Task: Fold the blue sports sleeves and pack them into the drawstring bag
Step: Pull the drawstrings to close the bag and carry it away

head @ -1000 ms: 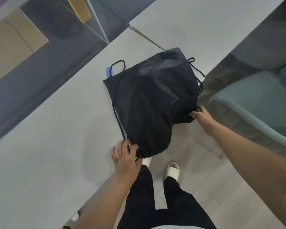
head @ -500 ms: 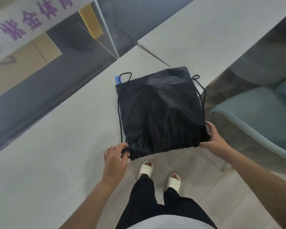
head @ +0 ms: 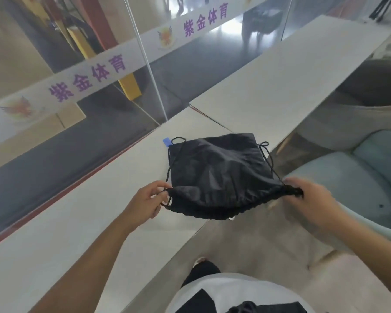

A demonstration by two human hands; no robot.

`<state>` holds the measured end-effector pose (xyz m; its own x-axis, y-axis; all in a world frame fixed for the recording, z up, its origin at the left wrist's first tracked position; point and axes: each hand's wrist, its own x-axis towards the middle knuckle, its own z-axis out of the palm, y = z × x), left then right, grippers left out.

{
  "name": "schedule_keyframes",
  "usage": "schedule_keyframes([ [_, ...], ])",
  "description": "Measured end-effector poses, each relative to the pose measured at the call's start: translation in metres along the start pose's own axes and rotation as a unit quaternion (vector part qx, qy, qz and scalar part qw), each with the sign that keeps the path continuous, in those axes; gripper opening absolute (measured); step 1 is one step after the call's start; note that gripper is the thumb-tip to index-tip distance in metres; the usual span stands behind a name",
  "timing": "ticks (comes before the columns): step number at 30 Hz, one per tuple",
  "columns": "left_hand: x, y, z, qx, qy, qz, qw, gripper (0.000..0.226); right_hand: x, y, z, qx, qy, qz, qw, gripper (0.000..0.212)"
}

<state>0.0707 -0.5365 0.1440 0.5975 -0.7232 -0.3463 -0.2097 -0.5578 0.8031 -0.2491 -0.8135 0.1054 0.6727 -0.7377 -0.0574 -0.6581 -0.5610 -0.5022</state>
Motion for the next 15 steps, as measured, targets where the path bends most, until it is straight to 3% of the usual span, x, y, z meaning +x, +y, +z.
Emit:
schedule_keyframes([
  [2, 0.007, -0.001, -0.011, 0.067, -0.065, -0.007, 0.996, 0.015, 0.009, -0.004, -0.013, -0.013, -0.003, -0.001, 1.0, 0.028],
  [6, 0.016, -0.003, -0.027, 0.221, -0.161, 0.02, 0.962, 0.035, 0.024, -0.003, -0.028, -0.096, -0.054, -0.042, 0.993, 0.026],
  [12, 0.033, -0.033, -0.027, 0.324, -0.114, 0.072, 0.936, 0.066, 0.023, -0.01, -0.037, -0.072, -0.059, -0.062, 0.994, 0.01],
  [15, 0.037, -0.054, -0.013, 0.268, -0.131, 0.005, 0.955, 0.067, 0.022, -0.019, -0.036, -0.05, -0.04, -0.05, 0.997, 0.009],
])
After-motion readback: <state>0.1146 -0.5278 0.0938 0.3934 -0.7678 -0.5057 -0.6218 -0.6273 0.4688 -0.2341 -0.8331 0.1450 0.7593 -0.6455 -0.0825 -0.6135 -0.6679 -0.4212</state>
